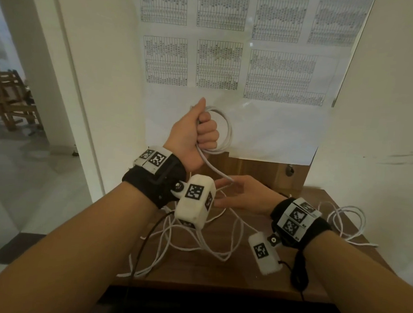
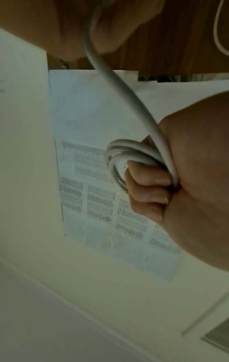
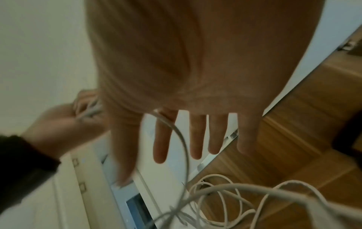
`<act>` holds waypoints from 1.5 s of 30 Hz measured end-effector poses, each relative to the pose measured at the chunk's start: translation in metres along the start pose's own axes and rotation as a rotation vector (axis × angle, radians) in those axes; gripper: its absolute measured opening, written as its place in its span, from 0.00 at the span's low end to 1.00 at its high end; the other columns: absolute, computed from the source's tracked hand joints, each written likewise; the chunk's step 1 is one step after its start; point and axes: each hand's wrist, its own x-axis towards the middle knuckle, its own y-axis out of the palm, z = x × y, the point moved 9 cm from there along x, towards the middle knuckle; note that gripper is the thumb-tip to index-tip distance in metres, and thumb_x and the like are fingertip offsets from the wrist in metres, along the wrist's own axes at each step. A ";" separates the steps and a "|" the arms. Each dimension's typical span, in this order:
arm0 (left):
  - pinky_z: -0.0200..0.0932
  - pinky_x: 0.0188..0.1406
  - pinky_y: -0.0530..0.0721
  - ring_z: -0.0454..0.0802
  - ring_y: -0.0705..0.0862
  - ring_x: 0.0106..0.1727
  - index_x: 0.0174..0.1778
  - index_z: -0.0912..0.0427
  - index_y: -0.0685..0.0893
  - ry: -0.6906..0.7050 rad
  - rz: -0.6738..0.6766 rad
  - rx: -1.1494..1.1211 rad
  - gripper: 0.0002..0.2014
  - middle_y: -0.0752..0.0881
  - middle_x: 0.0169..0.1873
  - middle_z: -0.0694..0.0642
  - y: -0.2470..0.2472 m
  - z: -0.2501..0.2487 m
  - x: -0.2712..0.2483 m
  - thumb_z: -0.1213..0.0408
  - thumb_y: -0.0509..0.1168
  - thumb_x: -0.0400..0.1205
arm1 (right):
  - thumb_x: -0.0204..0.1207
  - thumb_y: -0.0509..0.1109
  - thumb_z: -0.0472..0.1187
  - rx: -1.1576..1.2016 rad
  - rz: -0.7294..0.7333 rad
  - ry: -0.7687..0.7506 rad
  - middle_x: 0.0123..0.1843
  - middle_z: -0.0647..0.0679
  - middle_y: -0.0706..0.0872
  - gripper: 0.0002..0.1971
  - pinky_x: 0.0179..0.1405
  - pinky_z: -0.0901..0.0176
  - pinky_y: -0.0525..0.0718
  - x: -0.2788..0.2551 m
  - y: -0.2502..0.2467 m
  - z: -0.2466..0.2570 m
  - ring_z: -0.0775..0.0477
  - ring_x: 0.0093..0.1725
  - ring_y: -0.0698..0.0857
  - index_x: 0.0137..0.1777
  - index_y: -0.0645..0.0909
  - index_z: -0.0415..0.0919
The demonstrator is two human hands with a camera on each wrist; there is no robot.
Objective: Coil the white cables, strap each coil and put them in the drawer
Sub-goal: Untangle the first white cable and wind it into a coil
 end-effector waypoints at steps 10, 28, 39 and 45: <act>0.31 0.12 0.53 0.39 0.59 0.14 0.29 0.50 0.63 -0.153 0.103 0.197 0.21 0.62 0.17 0.45 -0.003 0.025 -0.006 0.49 0.65 0.82 | 0.82 0.66 0.25 0.549 -0.444 0.040 0.46 0.36 0.92 0.11 0.37 0.57 0.88 0.000 -0.048 -0.009 0.42 0.42 0.90 0.58 0.87 0.33; 0.41 0.22 0.78 0.52 0.81 0.22 0.32 0.61 0.85 0.160 -0.126 1.034 0.14 0.82 0.18 0.53 -0.017 0.026 -0.004 0.64 0.66 0.84 | 0.84 0.66 0.32 0.197 -0.429 -0.132 0.51 0.42 0.94 0.12 0.55 0.39 0.90 -0.008 -0.061 0.042 0.34 0.51 0.92 0.58 0.87 0.48; 0.31 0.27 0.72 0.37 0.75 0.22 0.26 0.54 0.77 0.344 -0.130 1.134 0.18 0.79 0.18 0.44 -0.008 0.015 0.000 0.68 0.66 0.83 | 0.84 0.68 0.33 0.316 -0.454 -0.173 0.33 0.48 0.89 0.08 0.35 0.52 0.88 -0.007 -0.066 0.044 0.48 0.30 0.88 0.58 0.72 0.37; 0.35 0.19 0.67 0.41 0.67 0.20 0.45 0.61 0.82 0.020 -0.033 0.741 0.06 0.70 0.19 0.46 -0.016 0.041 0.005 0.65 0.64 0.87 | 0.79 0.75 0.39 0.285 -0.630 -0.215 0.41 0.35 0.89 0.11 0.49 0.40 0.88 -0.016 -0.080 0.044 0.37 0.41 0.89 0.55 0.77 0.39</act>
